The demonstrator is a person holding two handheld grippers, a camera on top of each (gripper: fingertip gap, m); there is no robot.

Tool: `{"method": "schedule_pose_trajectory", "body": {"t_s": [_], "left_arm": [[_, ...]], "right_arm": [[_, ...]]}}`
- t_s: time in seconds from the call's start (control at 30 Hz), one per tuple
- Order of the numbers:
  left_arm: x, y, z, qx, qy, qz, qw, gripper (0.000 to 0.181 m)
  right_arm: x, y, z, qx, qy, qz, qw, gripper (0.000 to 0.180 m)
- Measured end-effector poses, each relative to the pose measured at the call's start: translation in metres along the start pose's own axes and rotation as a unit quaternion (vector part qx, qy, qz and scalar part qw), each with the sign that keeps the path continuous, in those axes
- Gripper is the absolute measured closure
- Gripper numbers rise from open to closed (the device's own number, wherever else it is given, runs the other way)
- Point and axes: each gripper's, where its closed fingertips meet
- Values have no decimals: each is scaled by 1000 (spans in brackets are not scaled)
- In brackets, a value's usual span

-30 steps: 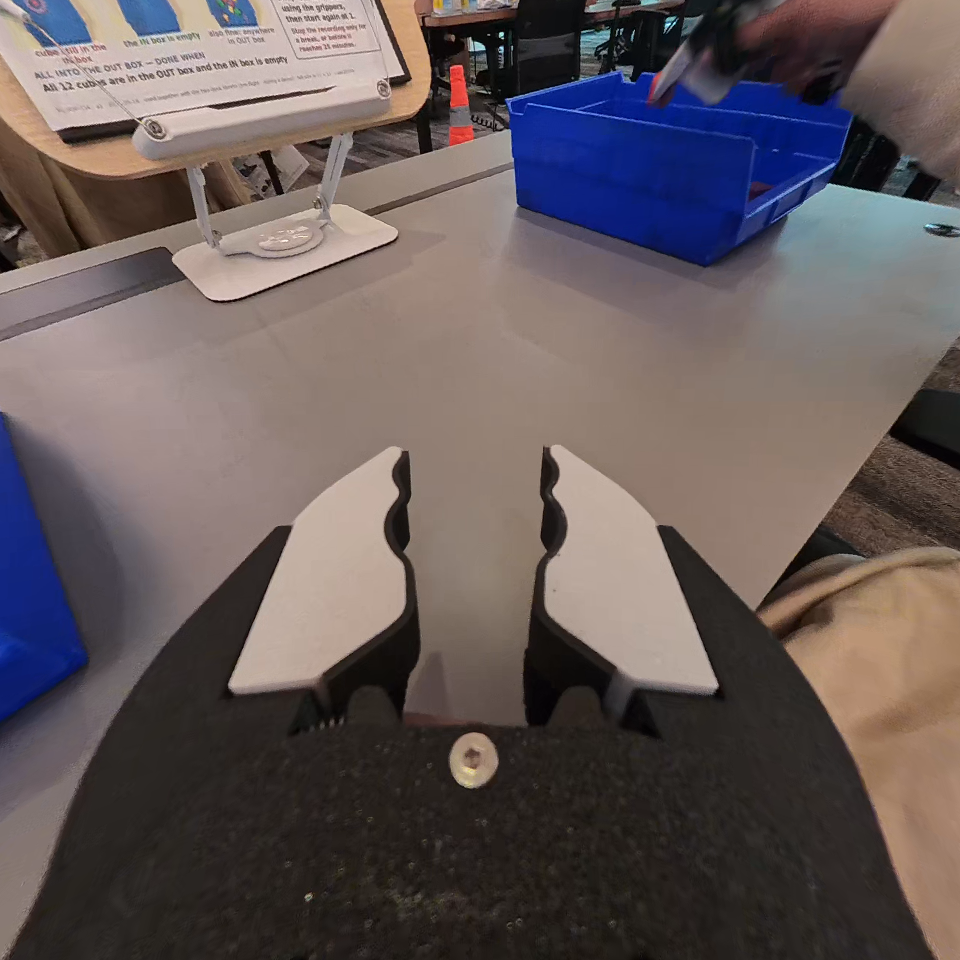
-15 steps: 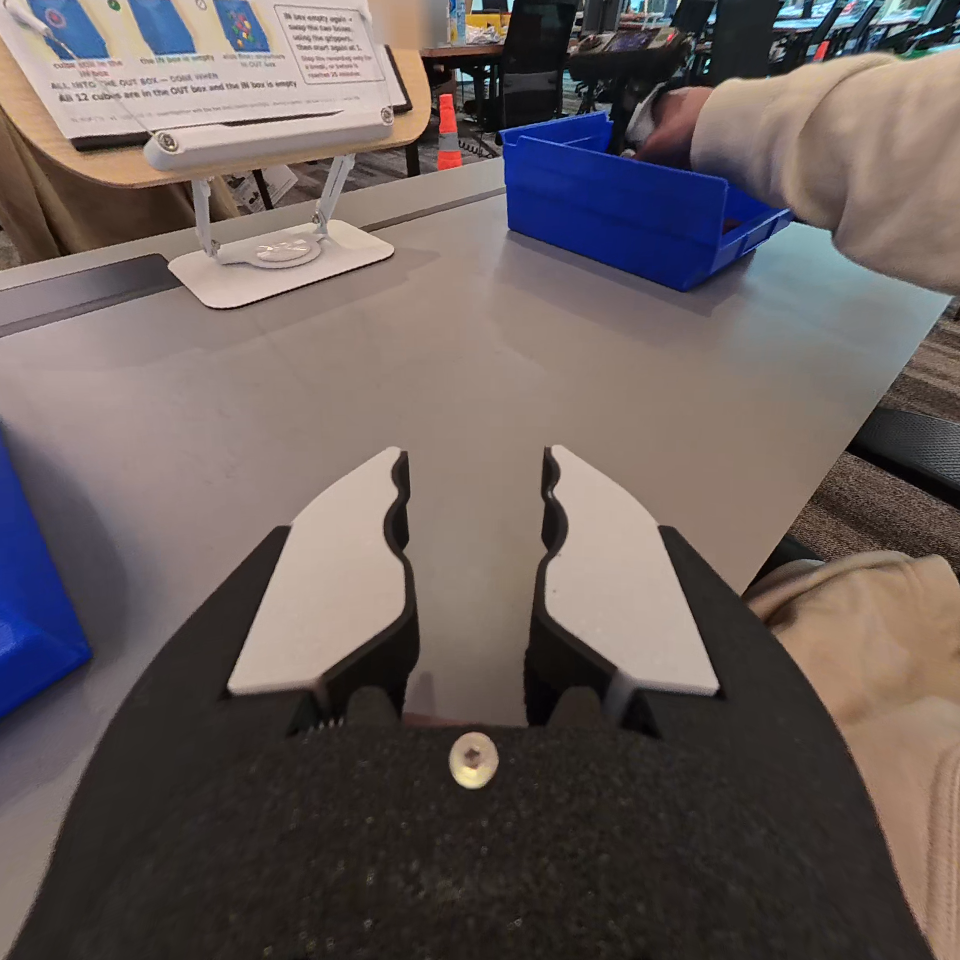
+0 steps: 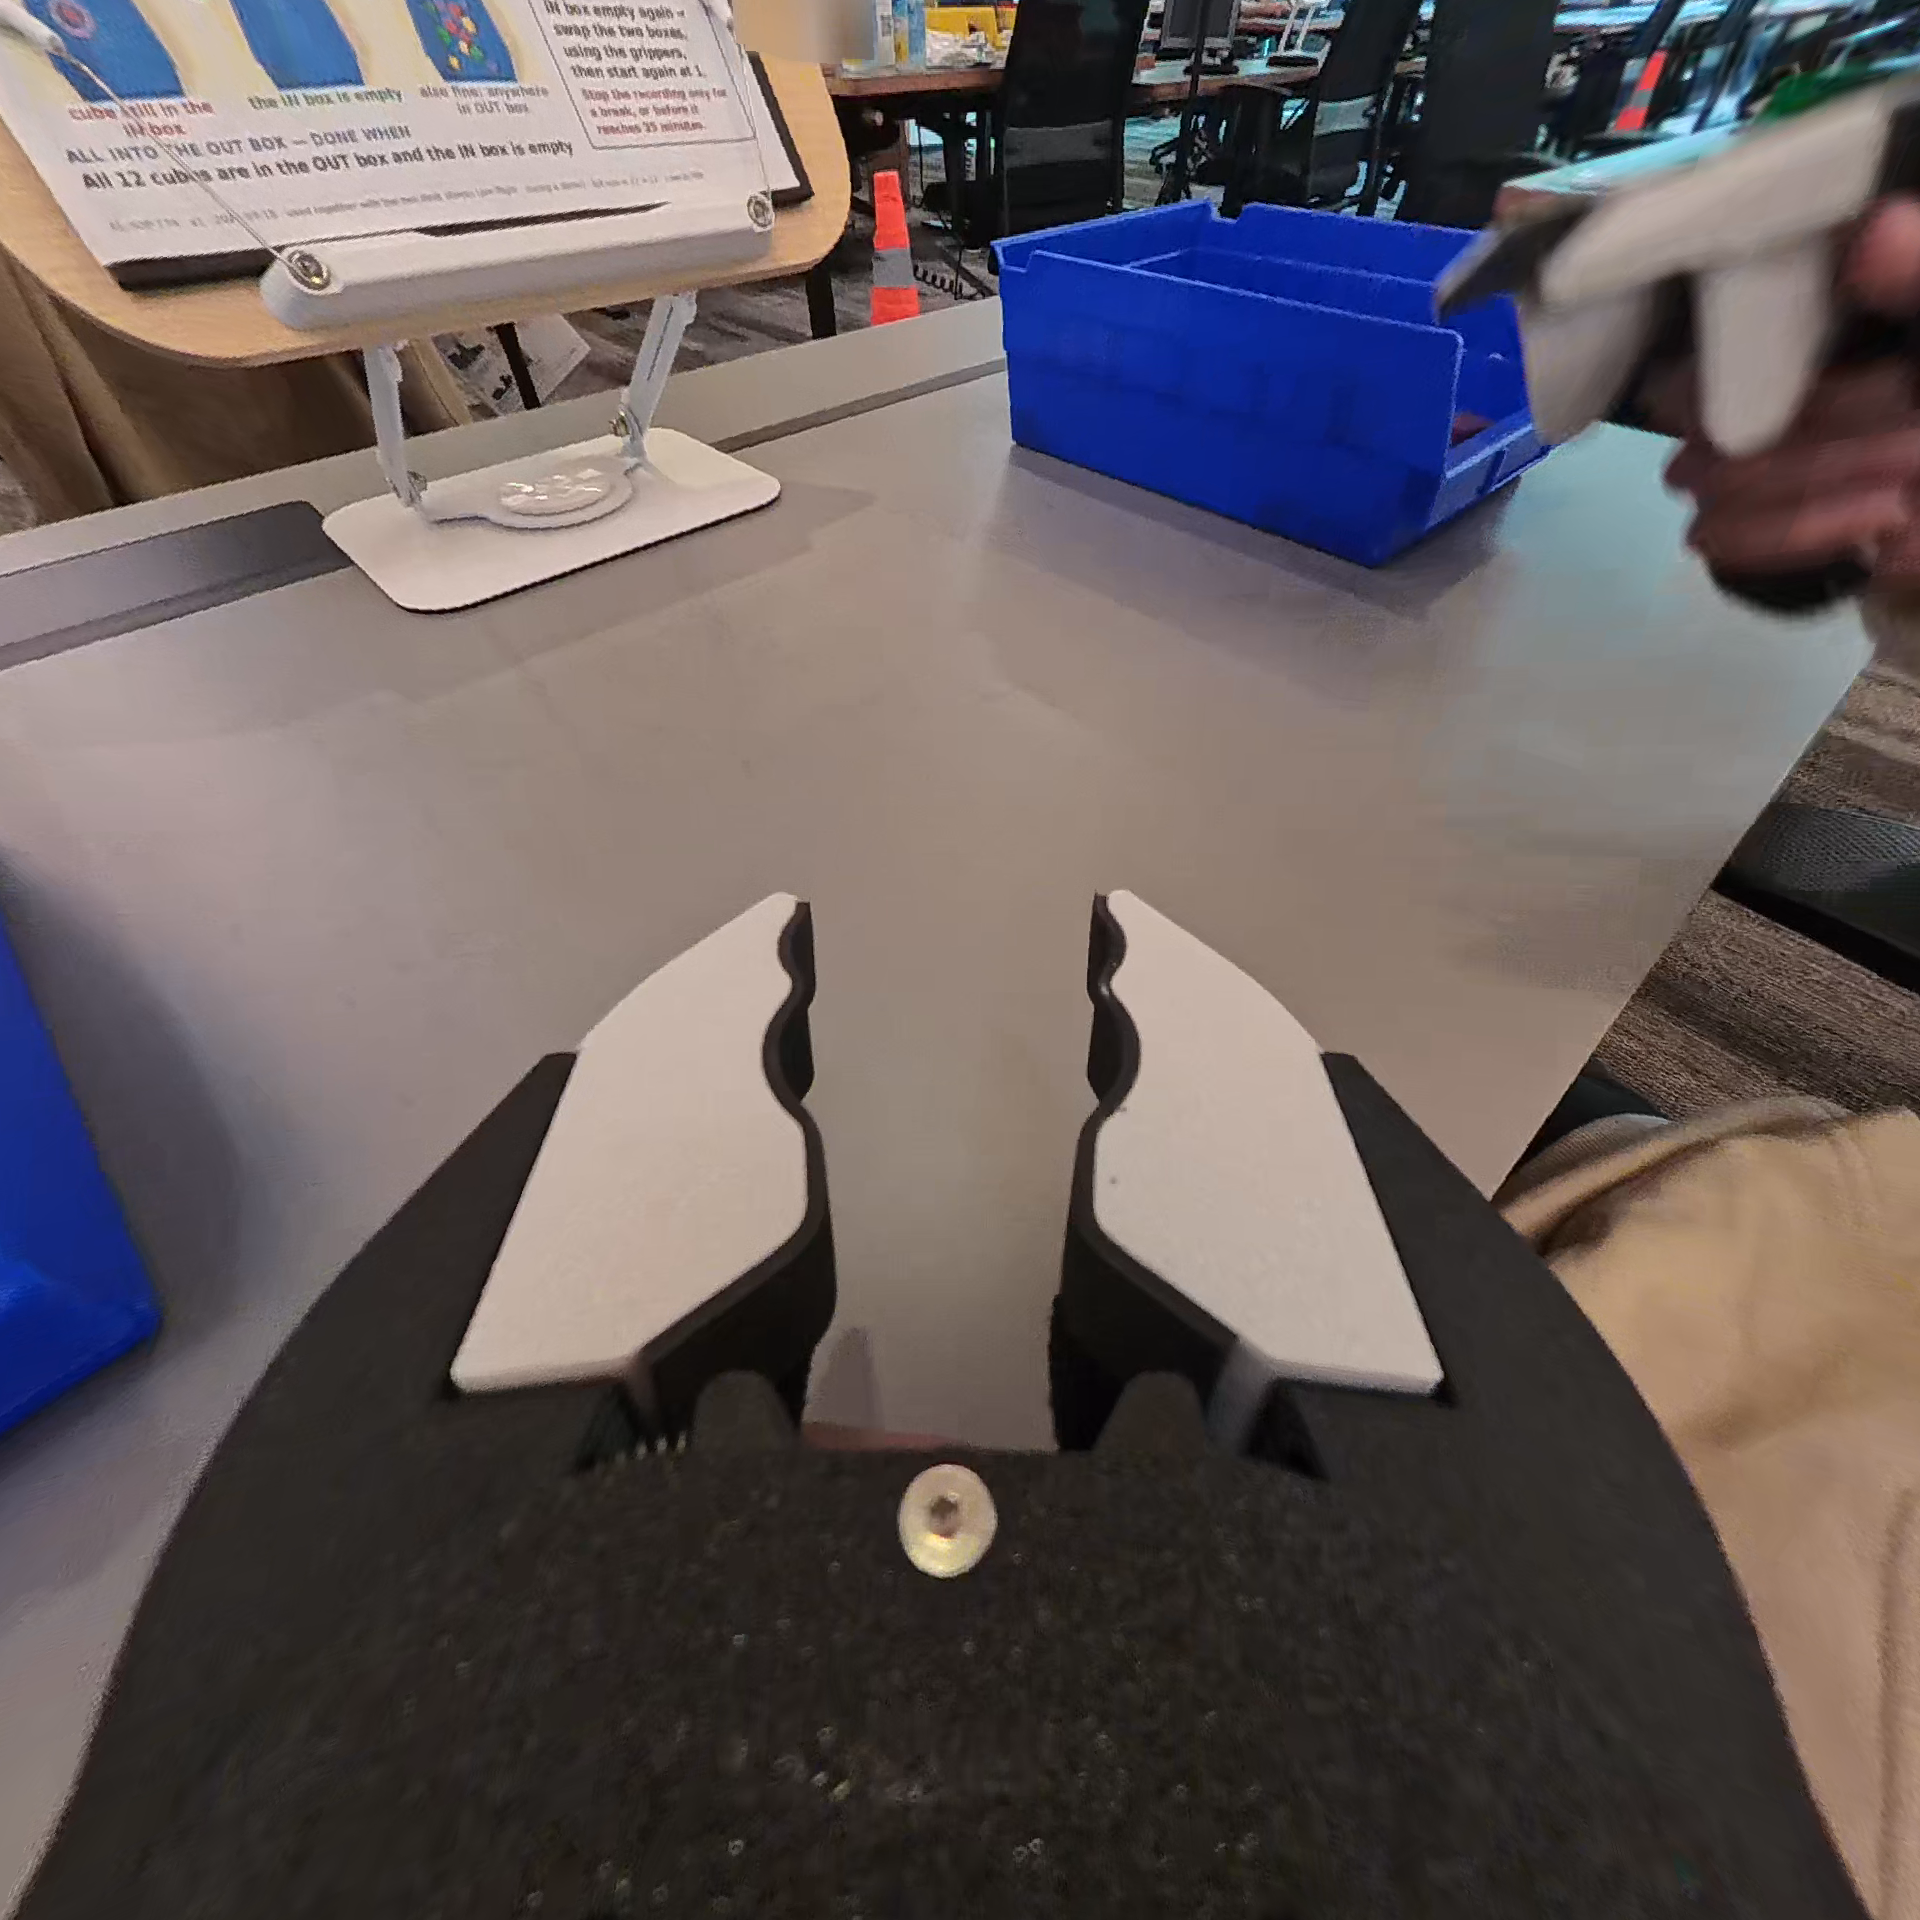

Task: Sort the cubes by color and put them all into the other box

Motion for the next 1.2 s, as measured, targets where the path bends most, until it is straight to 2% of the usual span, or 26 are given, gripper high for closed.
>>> {"method": "schedule_pose_trajectory", "body": {"t_s": [0.07,0.13,0.27,0.5,0.6,0.7,0.77,0.83,0.9,1.0,1.1,1.17,1.2], "left_arm": [[1,1,1,2,1,-11,1000,130],[4,3,4,12,10,-31,999,126],[12,0,11,25,38,-75,996,125],[26,-8,13,29,11,-96,995,125],[41,-28,-19,-12,-12,-104,994,126],[82,-70,-83,-87,-5,-152,985,152],[125,-89,-117,-66,21,-201,977,148],[178,-90,-135,20,92,-249,964,133],[227,-74,-118,187,182,-233,937,130],[304,-59,-82,381,279,-216,854,136],[354,-55,-38,534,302,-184,768,137],[375,-58,-14,609,319,-163,708,137],[382,-57,-5,632,323,-153,688,137]], "right_arm": [[53,13,16,-58,46,-67,995,144],[75,16,24,-116,80,-87,986,142],[67,18,46,-88,25,-19,996,140],[64,17,54,-65,-38,11,997,140],[67,19,55,-58,-45,8,997,140],[68,19,55,-55,-56,12,997,140],[70,20,56,-51,-60,8,997,140],[72,22,58,-48,-62,1,997,140],[73,24,61,-42,-60,-7,997,141],[75,26,63,-38,-56,-17,998,141],[74,25,63,-36,-59,-17,997,141],[73,24,62,-34,-62,-13,997,141],[73,23,62,-34,-63,-12,997,141]]}}
Point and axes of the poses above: each gripper's, where its closed fingertips meet, y out along the fingers, z out of its underside, x = y × z across the jaws, and after that the axes turned 10 degrees about -y, right-handed
